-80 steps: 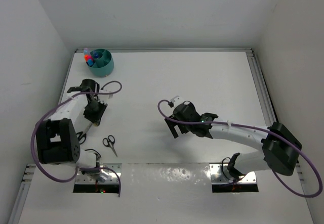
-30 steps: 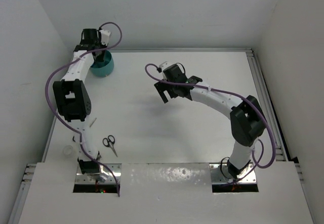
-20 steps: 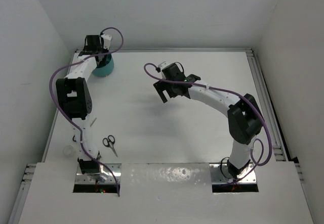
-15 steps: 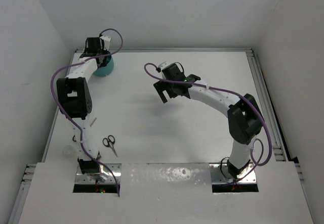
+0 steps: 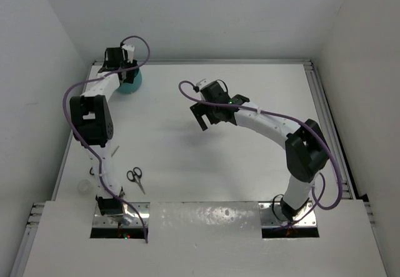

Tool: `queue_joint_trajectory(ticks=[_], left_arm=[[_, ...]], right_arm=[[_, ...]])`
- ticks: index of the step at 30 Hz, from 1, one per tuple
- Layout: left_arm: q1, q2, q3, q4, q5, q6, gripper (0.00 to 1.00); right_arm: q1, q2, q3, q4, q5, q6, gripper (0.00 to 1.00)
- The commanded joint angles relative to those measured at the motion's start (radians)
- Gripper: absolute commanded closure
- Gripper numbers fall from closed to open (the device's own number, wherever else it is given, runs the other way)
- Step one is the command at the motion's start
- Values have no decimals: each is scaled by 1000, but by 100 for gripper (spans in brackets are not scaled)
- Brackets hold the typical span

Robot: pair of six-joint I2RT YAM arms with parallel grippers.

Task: Sort the stationery into containers
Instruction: Place the stationery in the storage box, then pick up the stationery from the corner of the board.

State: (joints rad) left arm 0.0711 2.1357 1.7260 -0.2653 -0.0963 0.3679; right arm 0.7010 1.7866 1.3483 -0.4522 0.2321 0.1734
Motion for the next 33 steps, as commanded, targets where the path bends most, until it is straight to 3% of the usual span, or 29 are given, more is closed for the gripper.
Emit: queue_joint_trajectory(ticks=[1,9,13,16,18,21,27,31,33], left_arm=[[7,-74,-8,3,24,6,46],[7,-148,112,-144,90,-7,44],[19,-258,188,-386,103,49,41],[61,-325,163,-646,-46,91,39],[120,-373,82,-792,-91,72,43],[293,-514,-273,-874,-39,94,46],[623,-670,-740,-780,15,250,34],[798,-724,-822,-740,43,324,36],[829,-738,-842,-721,50,353,37]], right_arm=[[14,-49,-5,12,4,6,1],[31,-73,-15,17,-5,-3,1],[44,-113,-43,33,-23,-12,1],[46,-165,-92,64,-53,-14,1],[48,-197,-127,84,-92,-14,1],[49,-217,-149,98,-158,-15,1],[32,-190,-123,92,-292,53,1],[-50,-168,-106,86,-442,147,4],[-87,-177,-141,162,-594,223,12]])
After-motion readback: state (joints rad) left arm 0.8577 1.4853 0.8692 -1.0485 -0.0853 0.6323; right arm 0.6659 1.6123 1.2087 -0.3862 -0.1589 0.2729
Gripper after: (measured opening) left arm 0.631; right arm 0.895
